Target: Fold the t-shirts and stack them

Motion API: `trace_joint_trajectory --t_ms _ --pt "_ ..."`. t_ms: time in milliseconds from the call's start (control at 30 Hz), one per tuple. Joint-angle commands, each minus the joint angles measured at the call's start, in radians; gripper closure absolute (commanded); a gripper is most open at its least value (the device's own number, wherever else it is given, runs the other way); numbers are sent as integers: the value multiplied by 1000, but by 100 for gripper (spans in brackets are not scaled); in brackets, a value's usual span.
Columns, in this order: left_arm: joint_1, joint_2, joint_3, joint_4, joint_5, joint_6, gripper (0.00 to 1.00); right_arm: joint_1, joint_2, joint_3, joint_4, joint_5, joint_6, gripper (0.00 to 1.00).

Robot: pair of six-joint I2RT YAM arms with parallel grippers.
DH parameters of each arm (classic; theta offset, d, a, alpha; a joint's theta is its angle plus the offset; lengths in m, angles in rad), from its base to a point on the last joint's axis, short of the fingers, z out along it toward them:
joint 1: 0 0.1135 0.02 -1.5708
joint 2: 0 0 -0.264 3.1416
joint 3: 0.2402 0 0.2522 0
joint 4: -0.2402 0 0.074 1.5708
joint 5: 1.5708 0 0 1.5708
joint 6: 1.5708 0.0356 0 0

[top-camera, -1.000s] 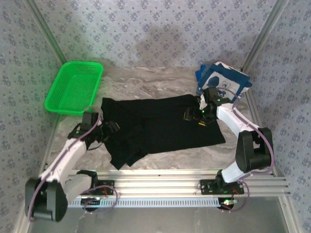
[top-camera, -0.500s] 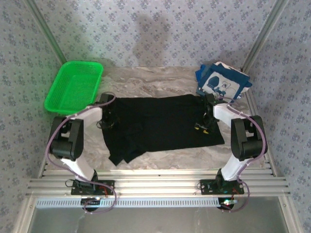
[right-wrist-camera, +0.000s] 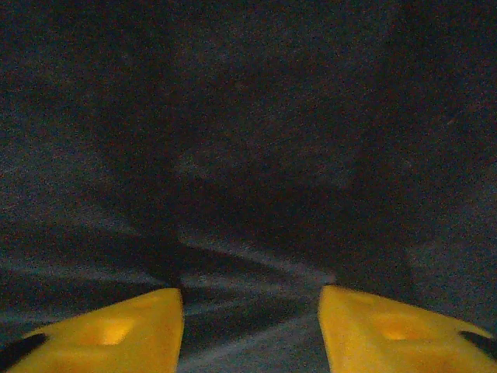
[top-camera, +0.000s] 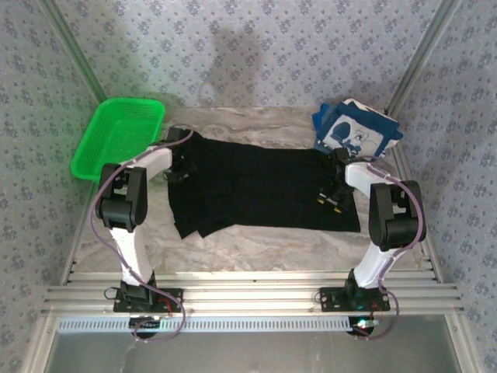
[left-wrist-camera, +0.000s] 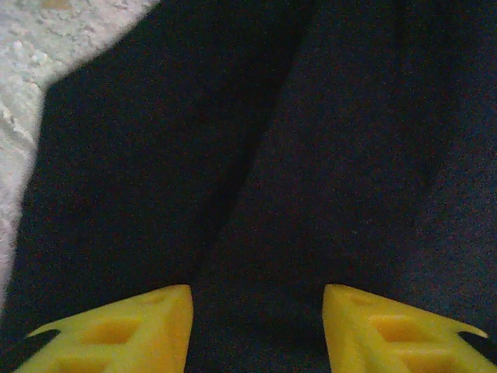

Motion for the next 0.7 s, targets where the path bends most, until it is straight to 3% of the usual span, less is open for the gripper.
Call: trace_joint_trajectory --t_ms 0,167,333,533,667 --pt "9 -176 -26 -31 52 6 40 -15 -76 -10 7 -33 -7 38" --pt "-15 -394 -78 -161 134 -14 34 2 -175 37 -80 -140 -125 23" --pt "-29 -634 -295 -260 241 -124 32 19 -339 -33 -159 -201 -159 9" --pt "-52 -884 -558 -303 249 -233 32 -99 -440 -126 -211 -221 -165 8" --pt "-108 -890 -617 -290 235 -261 34 -68 -428 -154 -145 -224 -160 9"
